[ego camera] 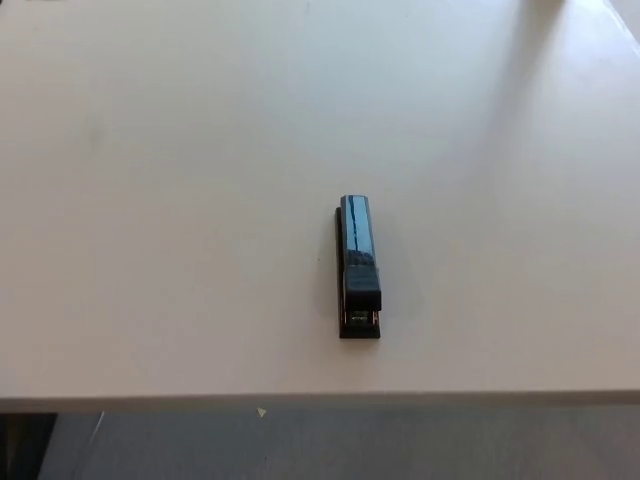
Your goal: The robot uses its right hand to press on the stapler that is in the middle of the desk
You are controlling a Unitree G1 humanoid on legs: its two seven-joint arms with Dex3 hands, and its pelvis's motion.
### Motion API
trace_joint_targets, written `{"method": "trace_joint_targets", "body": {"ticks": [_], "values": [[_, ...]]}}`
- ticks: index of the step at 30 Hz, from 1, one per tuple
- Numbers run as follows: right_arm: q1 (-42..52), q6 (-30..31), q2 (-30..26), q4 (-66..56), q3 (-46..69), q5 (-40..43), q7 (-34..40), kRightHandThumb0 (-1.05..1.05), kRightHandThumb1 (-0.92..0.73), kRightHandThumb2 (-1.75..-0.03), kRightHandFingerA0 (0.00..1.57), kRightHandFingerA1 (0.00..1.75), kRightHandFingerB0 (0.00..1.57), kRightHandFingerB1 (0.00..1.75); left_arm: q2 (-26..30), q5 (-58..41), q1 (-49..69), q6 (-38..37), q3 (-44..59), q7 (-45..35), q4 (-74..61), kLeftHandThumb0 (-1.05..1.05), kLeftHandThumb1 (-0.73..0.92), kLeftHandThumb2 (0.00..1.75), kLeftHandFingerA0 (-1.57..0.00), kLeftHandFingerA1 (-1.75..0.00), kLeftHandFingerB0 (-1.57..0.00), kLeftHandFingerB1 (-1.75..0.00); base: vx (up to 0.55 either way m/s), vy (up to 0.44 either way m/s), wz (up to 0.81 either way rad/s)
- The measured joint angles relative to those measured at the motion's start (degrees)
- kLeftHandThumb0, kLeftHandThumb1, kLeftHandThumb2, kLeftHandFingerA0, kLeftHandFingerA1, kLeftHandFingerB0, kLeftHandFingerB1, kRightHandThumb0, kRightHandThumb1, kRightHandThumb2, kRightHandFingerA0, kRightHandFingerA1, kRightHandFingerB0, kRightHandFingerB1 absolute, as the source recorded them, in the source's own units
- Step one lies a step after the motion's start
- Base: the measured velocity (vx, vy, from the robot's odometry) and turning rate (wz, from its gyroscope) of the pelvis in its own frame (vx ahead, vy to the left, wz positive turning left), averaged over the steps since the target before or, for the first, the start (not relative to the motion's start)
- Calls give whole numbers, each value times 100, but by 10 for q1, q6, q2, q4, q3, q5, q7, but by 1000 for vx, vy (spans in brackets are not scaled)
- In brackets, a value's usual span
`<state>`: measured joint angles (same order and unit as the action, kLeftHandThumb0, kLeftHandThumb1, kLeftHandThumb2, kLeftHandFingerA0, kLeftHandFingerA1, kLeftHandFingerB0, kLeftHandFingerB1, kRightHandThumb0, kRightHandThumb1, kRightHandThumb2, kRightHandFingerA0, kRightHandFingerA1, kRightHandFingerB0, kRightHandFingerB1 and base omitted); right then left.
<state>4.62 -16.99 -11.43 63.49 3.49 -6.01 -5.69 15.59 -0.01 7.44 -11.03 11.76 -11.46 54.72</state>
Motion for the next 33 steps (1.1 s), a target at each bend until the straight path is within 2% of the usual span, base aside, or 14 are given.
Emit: {"method": "trace_joint_targets", "body": {"ticks": [1, 2, 3, 4, 6, 7, 18, 19, 20, 21, 30, 31, 32, 33], "values": [[-1, -5, 0, 3, 4, 1, -1, -80, -73, -107, 8, 44, 3, 22, 0, -2, 0, -3, 3, -3, 0, -65, 67, 109, 0, -48, -3, -44, 0, 0, 0], [-3, -17, 2, 8, 16, 6, -5, -71, -73, -109, 1, 37, 0, 24, 0, -6, -2, -9, 10, -8, 1, -65, 92, 72, -7, -42, -4, -35, 0, 0, 0], [-4, -23, 2, 12, 24, 10, -8, -80, -78, -108, 6, 32, 5, 17, 1, -9, -2, -13, 14, -11, 1, -71, 69, 110, 0, -46, -4, -42, 0, 0, 0], [-6, -32, 3, 16, 39, 17, -11, -80, -78, -108, 6, 32, 5, 17, 1, -13, -4, -19, 20, -16, 2, -71, 69, 110, 0, -46, -4, -42, 0, 0, 0], [-11, -45, 3, 22, 70, 31, -17, -83, -83, -111, 3, 22, 2, 11, 2, -20, -6, -29, 29, -25, 4, -76, 70, 109, 0, -45, -9, -41, 0, 0, 0], [-14, -50, 3, 22, 88, 40, -20, -83, -83, -112, 1, 21, 0, 11, 4, -22, -7, -33, 31, -28, 4, -71, 92, 73, -8, -40, -7, -33, 0, 0, 0], [-31, -71, -35, 26, 246, 118, -51, -89, -78, -109, 4, 15, 3, 9, 5, -38, -19, -59, 49, -53, 8, -70, 92, 72, -8, -39, -4, -31, 0, 0, 0], [-33, -72, -43, 28, 261, 126, -53, -77, -88, -66, 3, 26, 0, 17, 6, -39, -20, -61, 51, -56, 10, -67, 92, 70, -7, -39, -6, -33, 0, 0, 0], [-35, -73, -53, 30, 279, 135, -56, -77, -88, -66, 3, 26, 0, 17, 6, -41, -21, -64, 53, -58, 12, -67, 92, 70, -7, -39, -6, -33, 0, 0, 0], [-37, -74, -60, 32, 293, 141, -59, -88, -81, -111, 0, 9, 0, 8, 6, -42, -22, -67, 54, -60, 14, -65, 92, 71, -7, -37, -7, -33, 0, 0, 0], [-57, -78, -131, 19, 411, 207, -61, -86, -79, -108, 0, 9, 0, 7, 17, -49, -33, -79, 62, -69, 29, -67, 92, 71, -8, -40, -8, -33, 0, 0, 0], [-61, -80, -133, 14, 425, 214, -59, -90, -81, -110, 0, 5, 0, 5, 19, -49, -34, -80, 63, -69, 29, -69, 68, 107, 0, -46, -7, -43, 0, 0, 0], [-67, -84, -135, 10, 438, 221, -55, -91, -81, -111, 0, 4, 0, 5, 20, -50, -35, -81, 64, -69, 30, -65, 92, 71, -7, -39, -7, -34, 0, 0, 0], [-71, -86, -136, 4, 449, 228, -50, -91, -81, -111, 0, 4, 0, 5, 20, -50, -36, -81, 65, -69, 31, -65, 92, 71, -7, -39, -7, -34, 0, 0, 0]]}}
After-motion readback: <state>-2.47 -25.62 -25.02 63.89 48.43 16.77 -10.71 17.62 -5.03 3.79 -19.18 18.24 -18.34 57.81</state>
